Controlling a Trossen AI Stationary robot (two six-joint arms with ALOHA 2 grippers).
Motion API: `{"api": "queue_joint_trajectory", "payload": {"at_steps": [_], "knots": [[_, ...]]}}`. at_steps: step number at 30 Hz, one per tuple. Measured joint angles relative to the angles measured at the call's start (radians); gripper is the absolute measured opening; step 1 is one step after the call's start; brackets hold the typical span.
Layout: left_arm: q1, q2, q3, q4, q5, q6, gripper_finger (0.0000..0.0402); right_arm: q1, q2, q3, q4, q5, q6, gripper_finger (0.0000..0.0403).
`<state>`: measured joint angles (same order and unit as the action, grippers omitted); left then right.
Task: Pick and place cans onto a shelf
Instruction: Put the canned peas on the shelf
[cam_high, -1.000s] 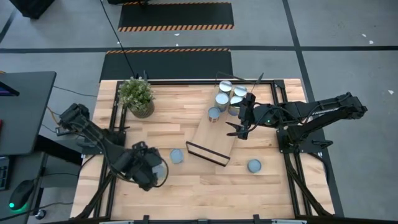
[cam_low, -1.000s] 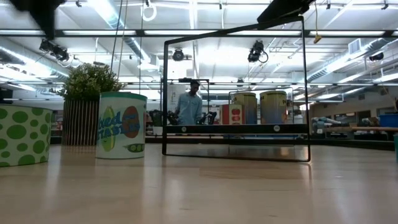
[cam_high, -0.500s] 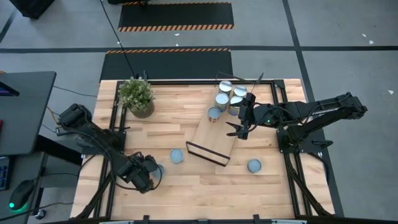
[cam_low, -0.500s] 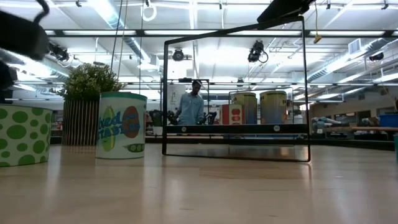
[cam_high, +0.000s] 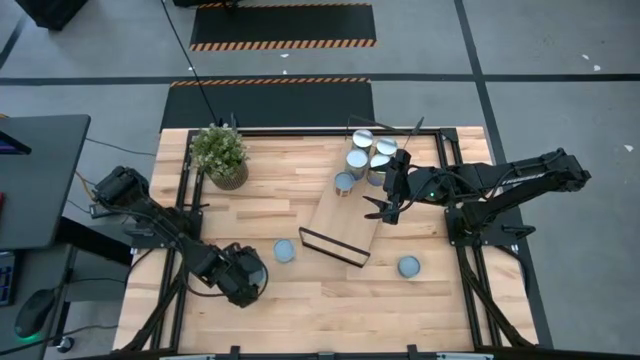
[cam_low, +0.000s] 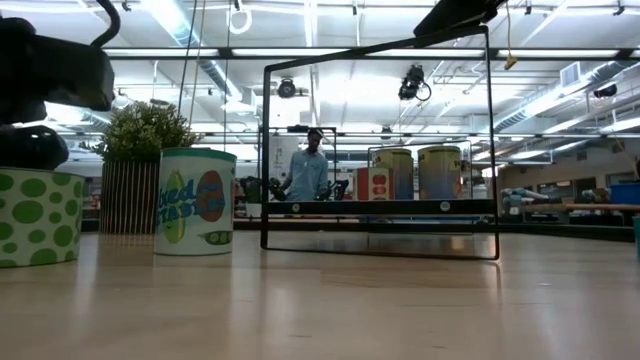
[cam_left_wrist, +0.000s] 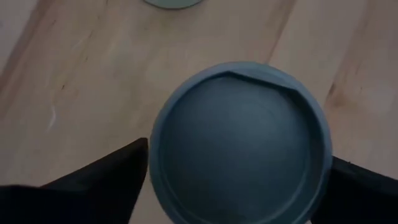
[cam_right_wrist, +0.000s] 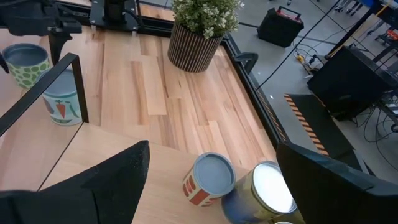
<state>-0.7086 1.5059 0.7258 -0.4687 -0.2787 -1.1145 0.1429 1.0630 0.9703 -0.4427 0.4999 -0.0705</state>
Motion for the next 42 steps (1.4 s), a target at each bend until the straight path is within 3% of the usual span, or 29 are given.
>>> {"api": "queue_joint_trajectory", "payload": {"at_steps": [5,9,13,18,24,30,39,42], "knots": [[0.021,-0.001,0.002,0.010,0.011,0.008,0.0303,0.000,0.000,0.000,0.001,-0.001,0.000,0.0358],[0.061,-0.008,0.054,-0.011,0.104,0.089,0.0273,0.000,0.000,0.000,0.001,-0.002,0.000,0.0358],[0.109,-0.023,0.215,-0.164,0.124,0.220,0.0273,0.000,0.000,0.000,0.001,-0.005,0.000,0.0358],[0.189,-0.021,0.485,-0.465,0.059,0.380,0.0281,-0.005,0.000,0.000,-0.003,-0.008,0.018,0.0358],[0.305,-0.020,0.738,-0.620,-0.013,0.579,0.0284,-0.020,0.000,0.000,-0.015,-0.009,0.017,0.0358],[0.495,-0.005,0.821,-0.512,-0.009,0.828,0.0284,-0.036,0.000,0.000,-0.019,-0.009,0.020,0.0358],[0.785,0.201,0.826,-0.209,0.307,1.105,0.0285,-0.040,-0.029,0.000,-0.093,0.058,0.046,0.0358],[0.836,0.310,0.901,-0.217,0.378,1.156,0.0285,-0.040,-0.050,0.000,-0.108,0.058,0.056,0.0358]]}}
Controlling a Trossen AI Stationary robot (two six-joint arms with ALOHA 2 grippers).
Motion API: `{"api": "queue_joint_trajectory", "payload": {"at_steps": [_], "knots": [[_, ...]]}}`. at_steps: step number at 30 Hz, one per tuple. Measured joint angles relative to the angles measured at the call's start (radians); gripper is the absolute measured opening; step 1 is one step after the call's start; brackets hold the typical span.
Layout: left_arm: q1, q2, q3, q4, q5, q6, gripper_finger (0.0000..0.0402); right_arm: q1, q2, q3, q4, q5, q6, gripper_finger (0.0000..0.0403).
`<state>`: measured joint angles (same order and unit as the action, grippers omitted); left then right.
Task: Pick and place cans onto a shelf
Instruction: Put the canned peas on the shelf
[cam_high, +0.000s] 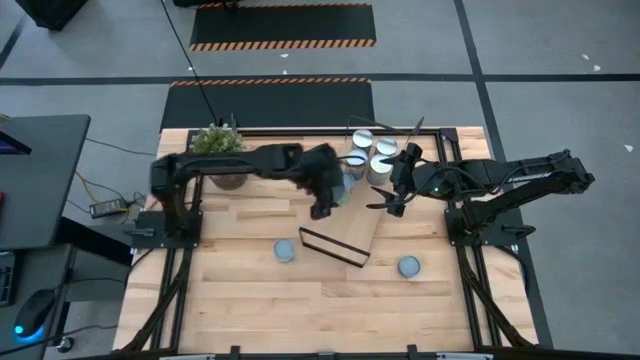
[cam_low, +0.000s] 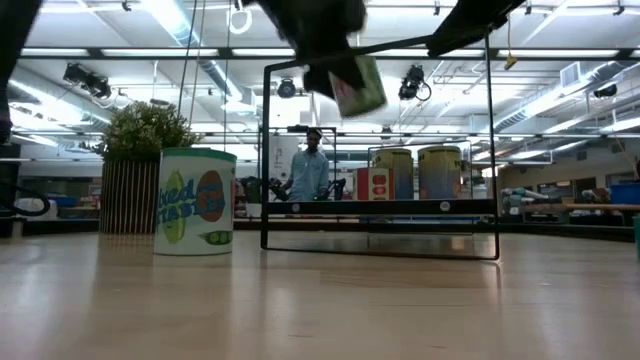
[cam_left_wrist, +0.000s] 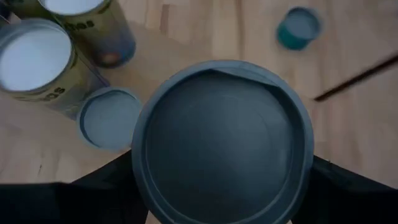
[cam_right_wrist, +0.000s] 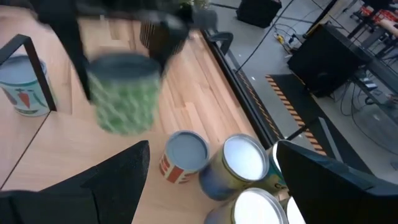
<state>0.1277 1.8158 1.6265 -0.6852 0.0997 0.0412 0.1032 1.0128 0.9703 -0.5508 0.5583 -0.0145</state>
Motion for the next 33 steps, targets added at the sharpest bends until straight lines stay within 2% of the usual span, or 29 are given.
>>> {"api": "queue_joint_trajectory", "payload": {"at_steps": [8,12,18,33], "knots": [[0.014,0.304,0.385,-0.210,0.012,0.077,0.0286,0.000,-0.025,0.000,-0.073,-0.002,0.042,0.0358],[0.015,0.413,0.497,-0.238,0.012,0.089,0.0286,0.000,-0.025,0.000,-0.103,-0.002,0.057,0.0358],[-0.002,0.458,0.512,-0.176,0.010,0.127,0.0286,0.001,-0.033,0.000,-0.117,0.016,0.058,0.0358],[-0.022,0.495,0.510,-0.178,0.018,0.068,0.0287,0.007,-0.051,0.000,-0.130,0.016,0.065,0.0358]]}}
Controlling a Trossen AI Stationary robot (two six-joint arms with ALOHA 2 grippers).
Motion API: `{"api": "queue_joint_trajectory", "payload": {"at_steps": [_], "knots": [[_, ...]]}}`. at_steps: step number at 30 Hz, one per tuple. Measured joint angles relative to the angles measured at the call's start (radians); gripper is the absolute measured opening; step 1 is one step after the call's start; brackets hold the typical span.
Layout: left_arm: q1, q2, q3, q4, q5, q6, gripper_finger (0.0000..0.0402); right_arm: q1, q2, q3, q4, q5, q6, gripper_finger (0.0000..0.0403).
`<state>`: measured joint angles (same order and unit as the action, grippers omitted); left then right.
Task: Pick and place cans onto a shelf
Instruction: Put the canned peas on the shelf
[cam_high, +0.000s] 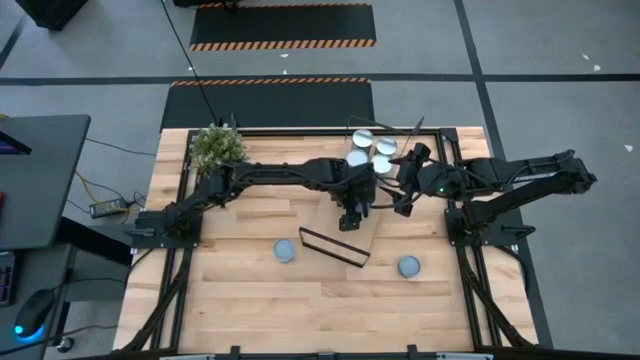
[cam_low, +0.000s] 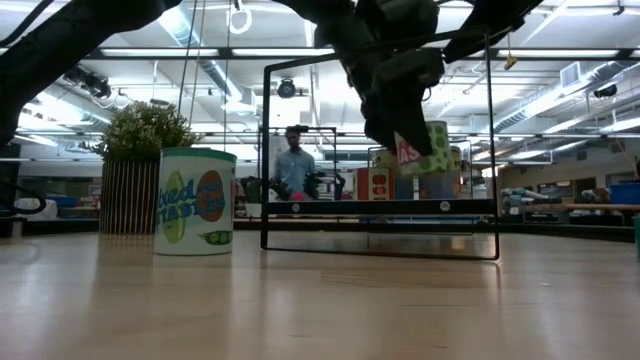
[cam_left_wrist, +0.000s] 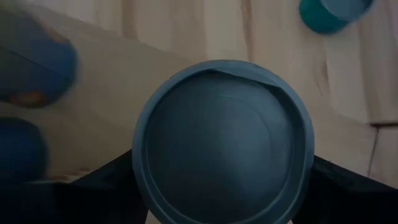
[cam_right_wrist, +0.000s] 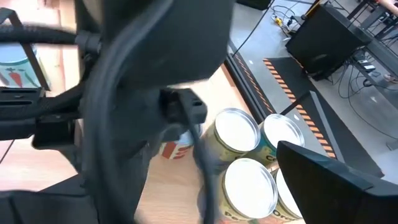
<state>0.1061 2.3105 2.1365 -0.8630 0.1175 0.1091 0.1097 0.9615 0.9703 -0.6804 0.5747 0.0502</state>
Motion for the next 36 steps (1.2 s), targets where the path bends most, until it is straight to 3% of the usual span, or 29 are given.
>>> {"api": "queue_joint_trajectory", "payload": {"at_steps": [15,25,36], "knots": [[-0.006,0.033,0.004,-0.007,-0.065,0.060,0.0373,0.057,0.001,0.000,0.004,0.000,0.008,0.0358],[-0.027,-0.015,0.102,-0.088,-0.147,0.109,0.0375,0.077,-0.011,-0.040,0.005,0.002,0.036,0.0358],[-0.039,-0.101,0.102,-0.231,-0.210,0.087,0.0336,0.117,-0.039,-0.309,0.339,-0.002,0.022,0.0358]]}}
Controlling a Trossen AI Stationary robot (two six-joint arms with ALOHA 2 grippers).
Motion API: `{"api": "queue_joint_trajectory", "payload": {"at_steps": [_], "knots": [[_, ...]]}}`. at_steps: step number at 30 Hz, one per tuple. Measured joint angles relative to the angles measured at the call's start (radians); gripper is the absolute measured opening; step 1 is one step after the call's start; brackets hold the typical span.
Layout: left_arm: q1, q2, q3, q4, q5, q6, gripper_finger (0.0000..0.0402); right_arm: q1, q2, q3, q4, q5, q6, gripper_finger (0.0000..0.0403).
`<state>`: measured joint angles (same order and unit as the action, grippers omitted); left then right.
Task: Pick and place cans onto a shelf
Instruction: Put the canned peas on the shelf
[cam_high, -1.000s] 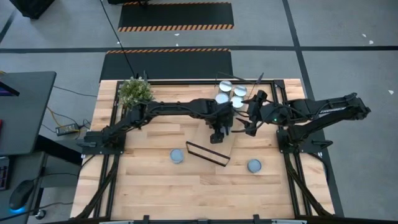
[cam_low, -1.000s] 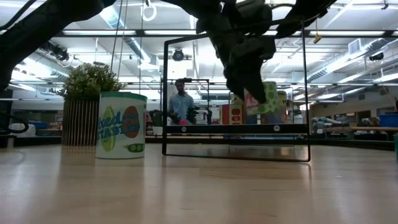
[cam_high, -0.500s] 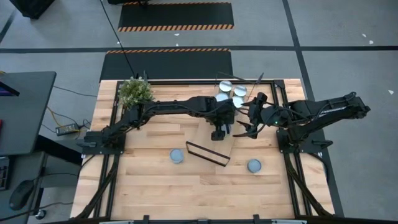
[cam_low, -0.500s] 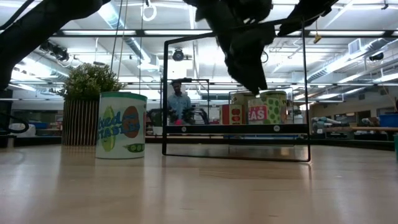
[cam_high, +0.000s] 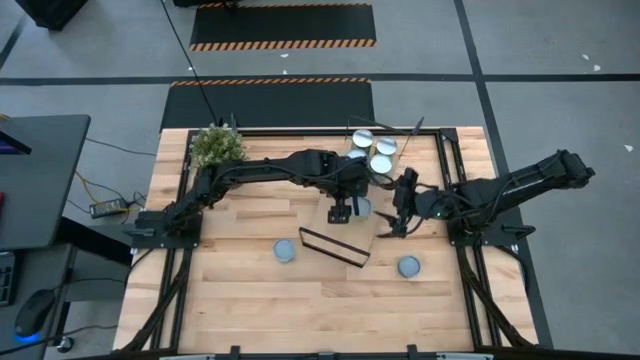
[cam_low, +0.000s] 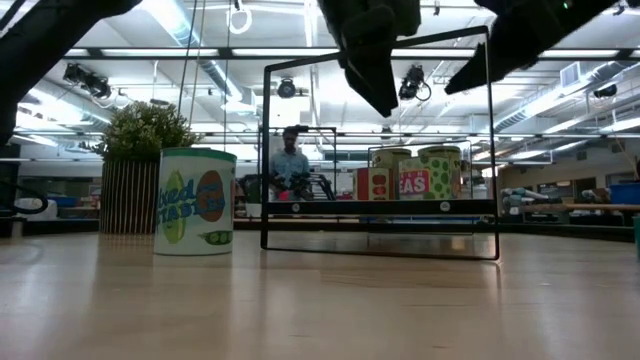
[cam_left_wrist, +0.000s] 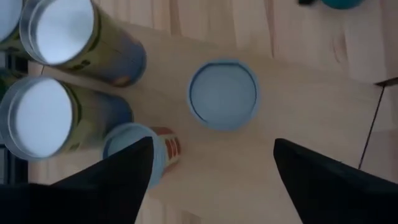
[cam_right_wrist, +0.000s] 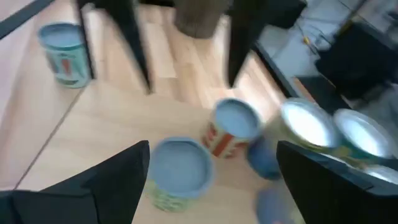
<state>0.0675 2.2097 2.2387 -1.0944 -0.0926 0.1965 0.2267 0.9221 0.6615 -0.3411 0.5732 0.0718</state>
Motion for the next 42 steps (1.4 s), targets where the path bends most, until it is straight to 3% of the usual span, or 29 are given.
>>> {"api": "queue_joint_trajectory", "payload": {"at_steps": [5,12,30,39,42], "knots": [[-0.038,-0.020,-0.021,-0.012,-0.021,-0.002,0.0311,0.021,0.007,-0.141,0.270,-0.038,-0.099,0.0358],[-0.119,-0.075,-0.022,-0.109,-0.165,-0.025,0.0282,0.036,0.054,-0.248,0.497,-0.040,-0.170,0.0358],[-0.267,-0.148,-0.022,-0.246,-0.383,-0.160,0.0247,0.058,0.325,-0.262,0.676,0.072,-0.314,0.0358],[-0.299,-0.150,-0.022,-0.314,-0.412,-0.218,0.0243,0.030,0.405,-0.262,0.736,0.286,-0.378,0.0358],[-0.310,-0.153,-0.022,-0.317,-0.412,-0.223,0.0243,0.006,0.400,-0.262,0.736,0.301,-0.378,0.0358]]}}
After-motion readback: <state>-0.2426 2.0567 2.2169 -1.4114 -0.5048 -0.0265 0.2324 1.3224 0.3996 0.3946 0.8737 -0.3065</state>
